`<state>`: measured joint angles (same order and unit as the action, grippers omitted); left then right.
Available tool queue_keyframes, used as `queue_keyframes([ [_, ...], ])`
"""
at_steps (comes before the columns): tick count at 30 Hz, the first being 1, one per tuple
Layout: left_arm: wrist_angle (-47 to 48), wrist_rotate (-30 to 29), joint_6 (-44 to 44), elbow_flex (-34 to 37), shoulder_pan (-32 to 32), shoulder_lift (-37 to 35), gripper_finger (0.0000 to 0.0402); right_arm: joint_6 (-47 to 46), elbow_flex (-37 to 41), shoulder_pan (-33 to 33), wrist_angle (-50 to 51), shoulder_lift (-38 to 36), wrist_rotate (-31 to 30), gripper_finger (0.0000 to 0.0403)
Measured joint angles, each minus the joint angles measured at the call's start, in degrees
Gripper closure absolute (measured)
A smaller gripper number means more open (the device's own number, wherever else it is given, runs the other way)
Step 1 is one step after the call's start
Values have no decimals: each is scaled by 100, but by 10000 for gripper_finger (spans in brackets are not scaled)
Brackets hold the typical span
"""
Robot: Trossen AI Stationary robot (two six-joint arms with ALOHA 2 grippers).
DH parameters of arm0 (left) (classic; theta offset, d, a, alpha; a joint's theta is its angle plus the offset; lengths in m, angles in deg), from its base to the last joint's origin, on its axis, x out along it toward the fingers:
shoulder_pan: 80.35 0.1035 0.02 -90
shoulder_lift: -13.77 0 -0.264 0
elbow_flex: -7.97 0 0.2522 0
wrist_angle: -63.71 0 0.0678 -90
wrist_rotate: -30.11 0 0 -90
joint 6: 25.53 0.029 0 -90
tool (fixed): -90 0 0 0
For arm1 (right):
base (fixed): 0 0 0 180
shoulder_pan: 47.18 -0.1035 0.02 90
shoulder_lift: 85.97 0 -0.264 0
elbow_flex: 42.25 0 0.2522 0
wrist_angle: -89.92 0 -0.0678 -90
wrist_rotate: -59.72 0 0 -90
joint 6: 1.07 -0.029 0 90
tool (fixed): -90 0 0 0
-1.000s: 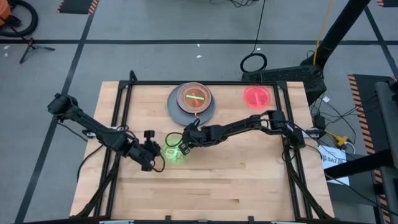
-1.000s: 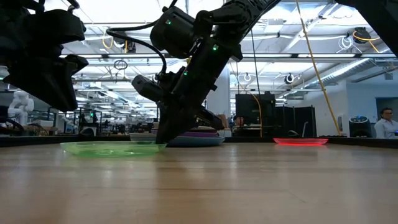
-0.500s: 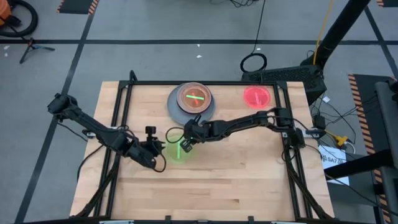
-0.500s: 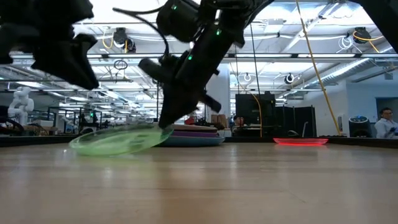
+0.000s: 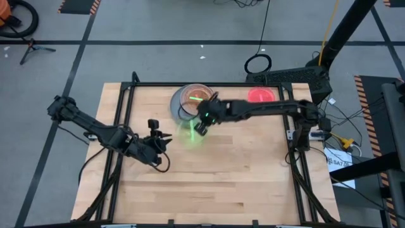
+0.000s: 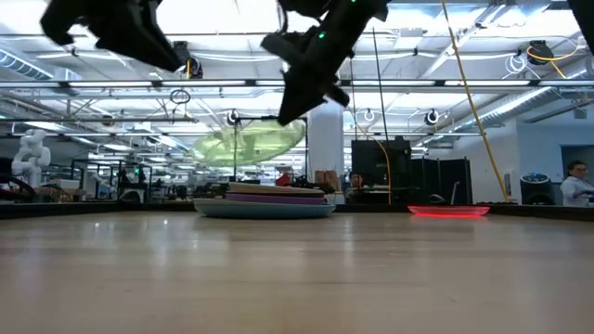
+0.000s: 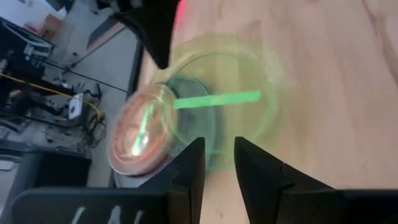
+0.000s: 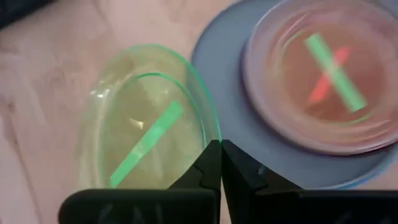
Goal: Stack plastic plates
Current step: Stack the green plate on top of the other green plate
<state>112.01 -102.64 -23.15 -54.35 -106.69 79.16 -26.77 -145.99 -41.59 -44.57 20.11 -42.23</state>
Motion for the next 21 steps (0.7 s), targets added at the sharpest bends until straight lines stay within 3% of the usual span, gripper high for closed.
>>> queue_keyframes([
  [6,-10,-14,602,-314,440,2,309,720,-2,750,299,-459,34,403],
  [11,-25,-14,935,-464,957,2,309,1258,-2,1520,217,-518,658,403],
  [21,-132,4,1303,-472,2114,4,309,1891,-2,2703,-771,200,1643,403],
])
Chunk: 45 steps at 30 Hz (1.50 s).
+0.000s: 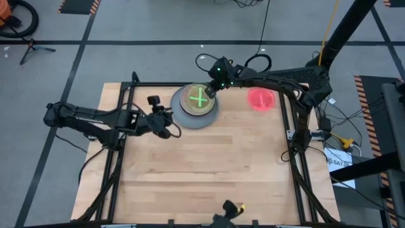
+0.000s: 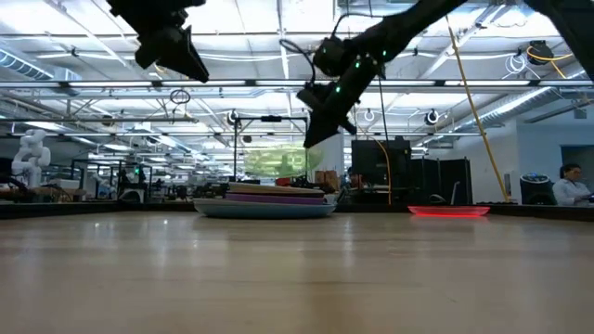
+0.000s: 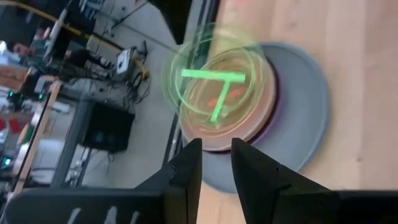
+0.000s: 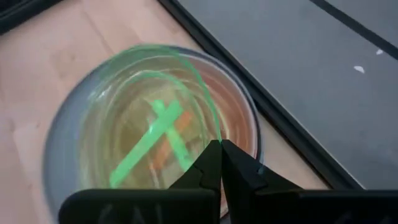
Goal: Stack plastic plates
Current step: Stack the green plate on top of the other green plate, then stack the pink plate on top of the green plate
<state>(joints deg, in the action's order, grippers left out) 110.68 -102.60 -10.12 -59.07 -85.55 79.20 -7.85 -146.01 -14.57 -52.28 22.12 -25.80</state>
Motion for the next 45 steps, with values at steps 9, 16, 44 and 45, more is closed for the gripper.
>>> queue_keyframes([
  [9,24,112,-83,0,510,2,309,-181,0,236,-30,416,12,381],
  [16,444,124,-471,0,519,2,309,-365,0,230,18,421,19,326],
  [44,1003,124,-556,2,697,2,309,-620,798,477,3358,-4,-1656,294],
  [45,1003,122,-559,2,728,2,309,-646,912,514,3277,-5,-1664,294],
])
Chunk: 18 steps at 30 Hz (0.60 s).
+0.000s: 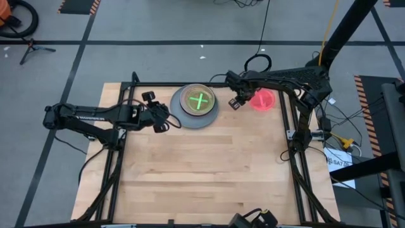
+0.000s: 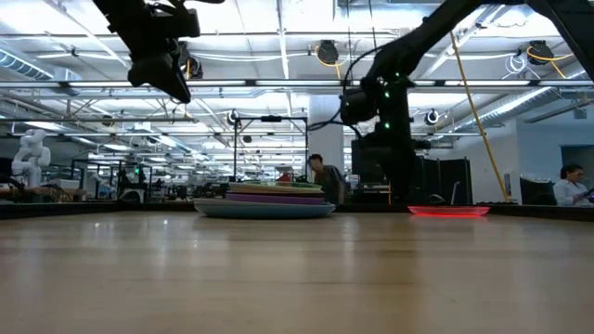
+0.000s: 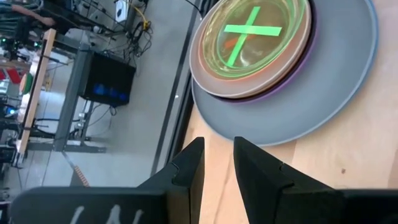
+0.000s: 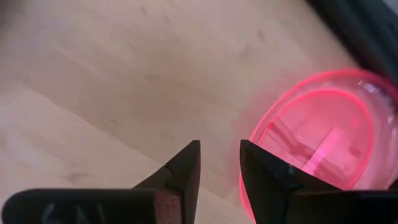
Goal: Stack plastic plates
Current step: Stack the pink plate on top of the green plate
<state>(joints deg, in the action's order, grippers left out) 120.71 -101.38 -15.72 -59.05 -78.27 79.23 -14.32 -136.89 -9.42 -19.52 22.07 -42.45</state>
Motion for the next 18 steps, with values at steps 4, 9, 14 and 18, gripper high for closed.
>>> queue_keyframes([
  [4,0,-1,-1,2,123,0,309,-189,463,110,-370,1,0,294],
  [9,-2,-1,1,2,278,0,309,-275,878,161,-716,-1,-108,294],
  [14,-12,-1,14,2,411,0,309,-445,1040,164,-708,-1,-887,294],
  [18,-20,-1,16,2,498,0,309,-424,1040,164,-731,-1,-867,294],
])
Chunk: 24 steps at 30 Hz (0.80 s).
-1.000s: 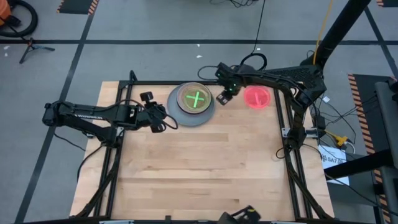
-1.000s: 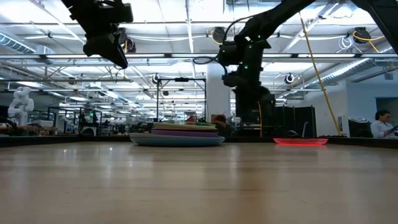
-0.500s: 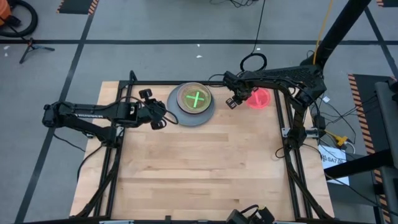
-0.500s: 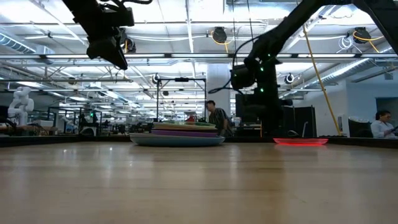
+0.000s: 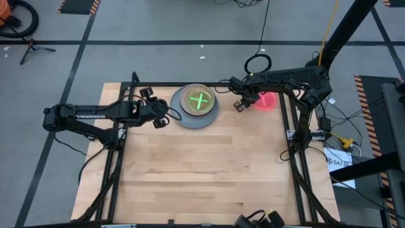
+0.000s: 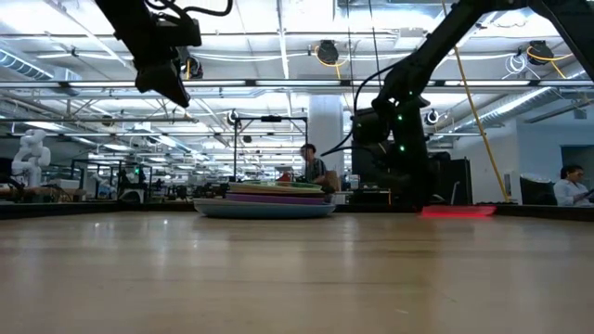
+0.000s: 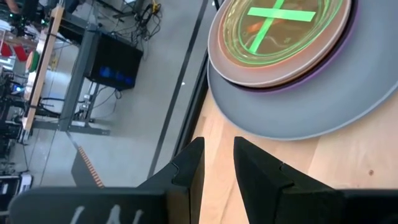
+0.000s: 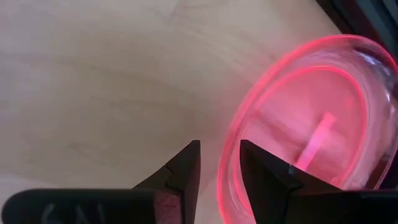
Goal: Stack plastic plates
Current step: Stack the pink plate on top of the green plate
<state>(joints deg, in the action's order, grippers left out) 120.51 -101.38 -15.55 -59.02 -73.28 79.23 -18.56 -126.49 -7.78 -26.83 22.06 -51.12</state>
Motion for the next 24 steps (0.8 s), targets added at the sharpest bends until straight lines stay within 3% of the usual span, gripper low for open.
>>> queue_keyframes([
  [13,-4,357,48,2,204,0,309,-203,258,54,-542,0,-283,301],
  [24,-46,415,-7,2,202,0,309,-140,360,-228,-699,-6,-195,398],
])
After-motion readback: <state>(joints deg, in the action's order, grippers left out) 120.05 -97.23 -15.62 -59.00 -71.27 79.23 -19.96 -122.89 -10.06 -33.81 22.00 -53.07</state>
